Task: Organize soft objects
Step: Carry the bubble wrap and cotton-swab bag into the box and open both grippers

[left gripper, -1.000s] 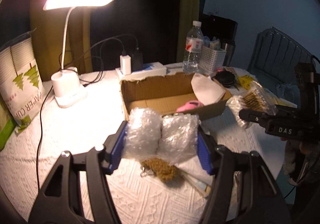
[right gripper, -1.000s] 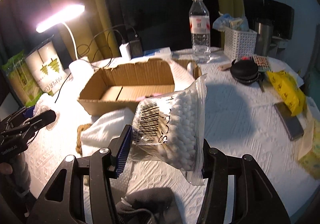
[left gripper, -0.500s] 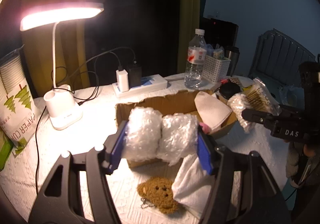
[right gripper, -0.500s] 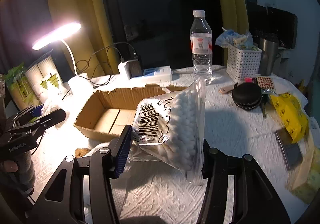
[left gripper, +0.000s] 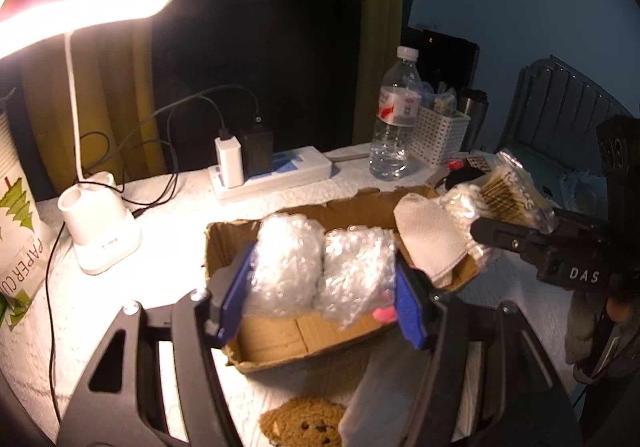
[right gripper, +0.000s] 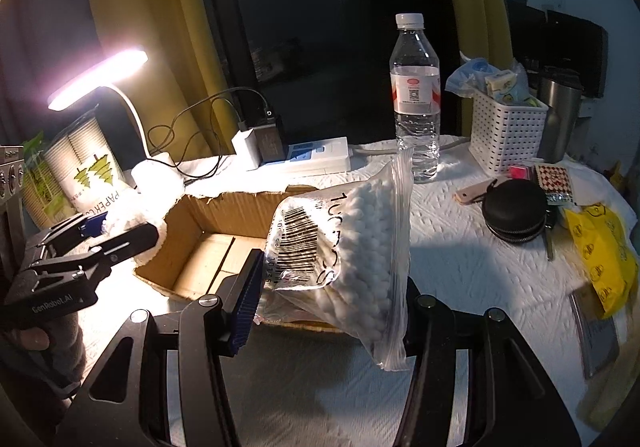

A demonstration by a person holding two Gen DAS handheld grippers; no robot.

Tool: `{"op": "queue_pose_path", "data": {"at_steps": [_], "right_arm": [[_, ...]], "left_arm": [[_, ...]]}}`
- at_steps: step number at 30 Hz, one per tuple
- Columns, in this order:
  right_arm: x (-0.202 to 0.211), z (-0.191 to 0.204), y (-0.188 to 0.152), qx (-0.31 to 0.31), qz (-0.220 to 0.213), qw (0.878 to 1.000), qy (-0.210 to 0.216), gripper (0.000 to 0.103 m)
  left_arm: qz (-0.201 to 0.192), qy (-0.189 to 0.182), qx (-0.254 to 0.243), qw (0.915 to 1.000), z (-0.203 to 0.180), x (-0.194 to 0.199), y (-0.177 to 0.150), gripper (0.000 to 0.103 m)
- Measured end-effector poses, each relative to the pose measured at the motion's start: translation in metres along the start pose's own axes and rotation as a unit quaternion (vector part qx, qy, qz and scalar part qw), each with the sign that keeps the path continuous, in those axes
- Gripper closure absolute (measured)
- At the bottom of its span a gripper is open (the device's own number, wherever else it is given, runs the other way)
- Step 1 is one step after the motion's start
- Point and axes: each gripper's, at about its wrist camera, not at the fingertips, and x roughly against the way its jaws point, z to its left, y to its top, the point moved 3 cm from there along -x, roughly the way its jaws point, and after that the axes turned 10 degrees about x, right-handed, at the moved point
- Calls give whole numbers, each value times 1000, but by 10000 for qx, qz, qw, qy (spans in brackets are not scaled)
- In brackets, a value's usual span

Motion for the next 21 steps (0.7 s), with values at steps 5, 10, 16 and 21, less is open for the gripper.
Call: {"op": "queue_pose_path", "data": {"at_steps": [5,10,16,21], "right_arm": [[-14,-1,6,40,25,10000,77,47],[-28,-4,8,43,93,9999,116,47],[-37,-7,9,1,129,9998,120,35],[-32,-5,11,13,67,10000,66,30]], "left_arm": [[111,-50,57,9999,0,-16,2,39],[271,-89,150,9995,2,-30,1,35],[335,-125,186,9992,2,-35,0,20],[276,-119,185,9994,2,-29,1,20]]}}
